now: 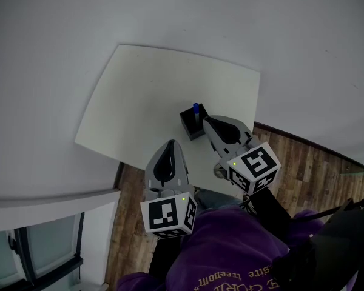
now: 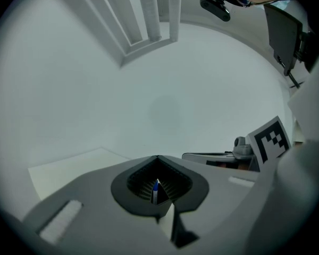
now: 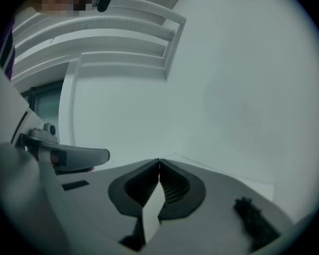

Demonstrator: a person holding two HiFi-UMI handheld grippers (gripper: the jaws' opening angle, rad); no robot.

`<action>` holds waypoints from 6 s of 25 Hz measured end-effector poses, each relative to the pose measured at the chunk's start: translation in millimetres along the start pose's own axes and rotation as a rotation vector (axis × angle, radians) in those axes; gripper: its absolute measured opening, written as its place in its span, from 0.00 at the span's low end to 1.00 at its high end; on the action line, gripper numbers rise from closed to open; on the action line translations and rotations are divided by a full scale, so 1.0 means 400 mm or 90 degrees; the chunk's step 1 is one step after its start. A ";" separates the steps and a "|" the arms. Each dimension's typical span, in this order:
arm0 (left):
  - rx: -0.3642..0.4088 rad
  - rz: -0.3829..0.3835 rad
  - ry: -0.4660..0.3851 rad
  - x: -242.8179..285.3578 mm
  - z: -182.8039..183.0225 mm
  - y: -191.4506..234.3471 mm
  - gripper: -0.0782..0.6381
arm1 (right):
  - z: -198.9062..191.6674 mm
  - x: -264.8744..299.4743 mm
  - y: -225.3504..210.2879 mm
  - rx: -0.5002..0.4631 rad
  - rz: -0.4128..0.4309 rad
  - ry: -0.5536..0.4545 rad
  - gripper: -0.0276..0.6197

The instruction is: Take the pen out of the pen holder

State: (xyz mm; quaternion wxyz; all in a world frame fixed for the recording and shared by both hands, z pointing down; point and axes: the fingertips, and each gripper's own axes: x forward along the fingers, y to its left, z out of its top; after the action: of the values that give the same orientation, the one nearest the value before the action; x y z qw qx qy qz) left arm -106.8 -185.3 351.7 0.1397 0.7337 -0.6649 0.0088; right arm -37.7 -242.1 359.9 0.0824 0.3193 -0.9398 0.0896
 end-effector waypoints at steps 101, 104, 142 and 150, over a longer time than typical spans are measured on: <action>-0.036 -0.078 0.070 0.212 -0.057 0.111 0.12 | -0.207 0.237 -0.150 -0.007 -0.056 0.251 0.15; -0.035 -0.083 0.066 0.204 -0.054 0.108 0.12 | -0.186 0.227 -0.142 -0.005 -0.059 0.235 0.15; 0.019 -0.114 0.004 0.205 0.062 0.040 0.12 | 0.109 0.109 -0.137 -0.009 -0.080 0.014 0.15; 0.026 -0.116 -0.015 0.217 0.096 0.043 0.12 | 0.155 0.095 -0.134 -0.021 -0.087 -0.024 0.15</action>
State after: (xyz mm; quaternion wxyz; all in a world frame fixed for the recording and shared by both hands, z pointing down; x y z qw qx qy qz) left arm -120.2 -279.4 335.3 0.1169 0.7937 -0.5969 0.0007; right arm -40.5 -320.1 313.8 0.0761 0.3830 -0.9185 0.0626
